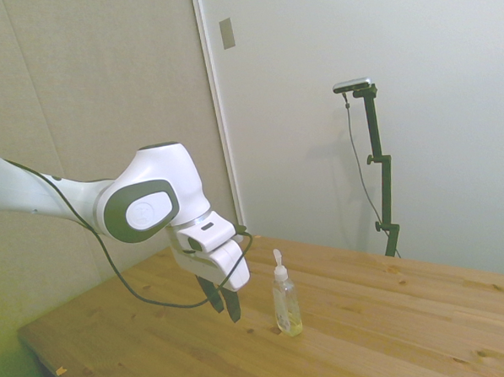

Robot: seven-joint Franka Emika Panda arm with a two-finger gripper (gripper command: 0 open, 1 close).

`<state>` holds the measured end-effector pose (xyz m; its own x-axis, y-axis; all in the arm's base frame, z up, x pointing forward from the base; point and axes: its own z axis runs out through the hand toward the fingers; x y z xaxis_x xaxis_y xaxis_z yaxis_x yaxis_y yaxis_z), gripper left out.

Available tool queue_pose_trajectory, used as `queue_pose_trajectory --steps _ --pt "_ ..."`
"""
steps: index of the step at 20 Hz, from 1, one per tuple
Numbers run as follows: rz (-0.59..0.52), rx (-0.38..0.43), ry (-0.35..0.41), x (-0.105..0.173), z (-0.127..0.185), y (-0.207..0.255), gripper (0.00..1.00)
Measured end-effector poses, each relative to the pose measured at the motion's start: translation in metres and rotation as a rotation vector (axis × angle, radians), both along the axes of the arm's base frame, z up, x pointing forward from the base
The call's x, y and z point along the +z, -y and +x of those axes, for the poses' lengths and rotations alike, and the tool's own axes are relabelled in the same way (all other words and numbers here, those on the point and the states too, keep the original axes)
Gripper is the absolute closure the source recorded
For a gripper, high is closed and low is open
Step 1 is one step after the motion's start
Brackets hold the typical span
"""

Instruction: Knock down the sanitizer

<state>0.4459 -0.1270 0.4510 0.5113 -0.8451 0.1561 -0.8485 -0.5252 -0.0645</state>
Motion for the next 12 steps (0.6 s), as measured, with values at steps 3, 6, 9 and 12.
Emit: queue_pose_trajectory --steps 3,6,9,12 --pt "-0.001 -0.021 -0.001 -0.004 0.009 0.015 1.0" --pt "-0.002 -0.033 -0.002 -0.012 0.019 0.025 1.0" --pt "-0.006 -0.049 0.004 -0.021 0.029 0.037 1.0" --pt "-0.009 -0.063 0.005 -0.028 0.041 0.049 1.0"
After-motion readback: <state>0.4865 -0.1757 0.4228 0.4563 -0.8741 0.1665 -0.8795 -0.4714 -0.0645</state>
